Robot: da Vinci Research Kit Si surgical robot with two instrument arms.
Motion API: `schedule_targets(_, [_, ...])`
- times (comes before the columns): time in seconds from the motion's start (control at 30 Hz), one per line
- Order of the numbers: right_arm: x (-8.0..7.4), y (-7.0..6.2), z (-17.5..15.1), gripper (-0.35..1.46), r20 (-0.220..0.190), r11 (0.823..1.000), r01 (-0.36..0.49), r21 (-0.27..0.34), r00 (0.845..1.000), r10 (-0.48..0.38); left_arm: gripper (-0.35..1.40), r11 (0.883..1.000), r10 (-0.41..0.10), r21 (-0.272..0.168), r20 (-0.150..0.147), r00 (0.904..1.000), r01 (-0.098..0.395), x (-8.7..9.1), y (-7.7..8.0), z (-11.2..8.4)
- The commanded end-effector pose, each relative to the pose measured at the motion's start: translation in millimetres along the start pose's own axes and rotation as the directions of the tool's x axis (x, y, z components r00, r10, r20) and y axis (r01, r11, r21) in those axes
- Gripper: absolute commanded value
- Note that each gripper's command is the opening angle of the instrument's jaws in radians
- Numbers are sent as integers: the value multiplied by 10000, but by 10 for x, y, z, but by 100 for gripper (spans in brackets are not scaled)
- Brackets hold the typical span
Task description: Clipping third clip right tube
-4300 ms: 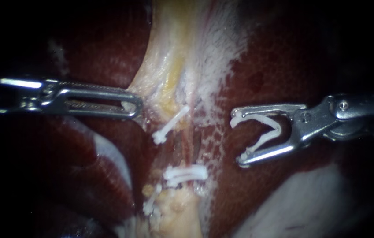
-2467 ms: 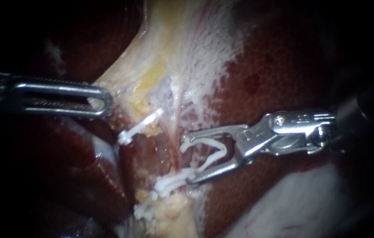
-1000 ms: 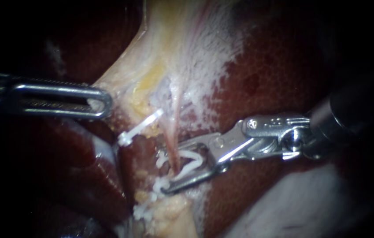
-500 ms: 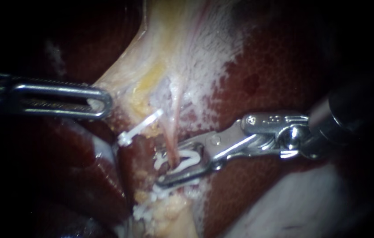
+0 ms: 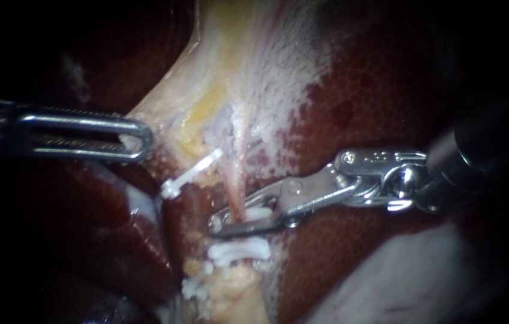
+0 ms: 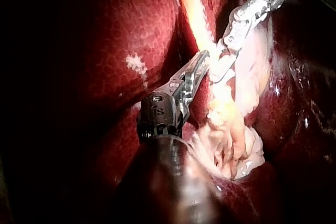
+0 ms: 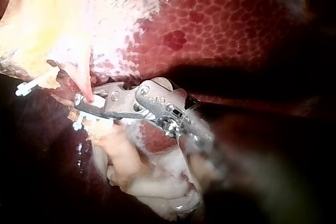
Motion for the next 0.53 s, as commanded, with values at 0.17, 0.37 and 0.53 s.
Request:
schedule_targets(0.17, [0,0,1,-35,2,10000,1,7,10000,-1,-35,10000,1,0,2,10000,-1,0,0,0])
schedule_targets(0.37, [-1,0,0,-35,2,10000,-57,5,10000,57,-35,10000,1,0,1,10000,-1,0,0,0])
schedule_targets(0.53, [-1,0,0,-35,3,10000,-57,6,10000,57,-35,10000,1,-1,2,10000,-1,0,0,0])
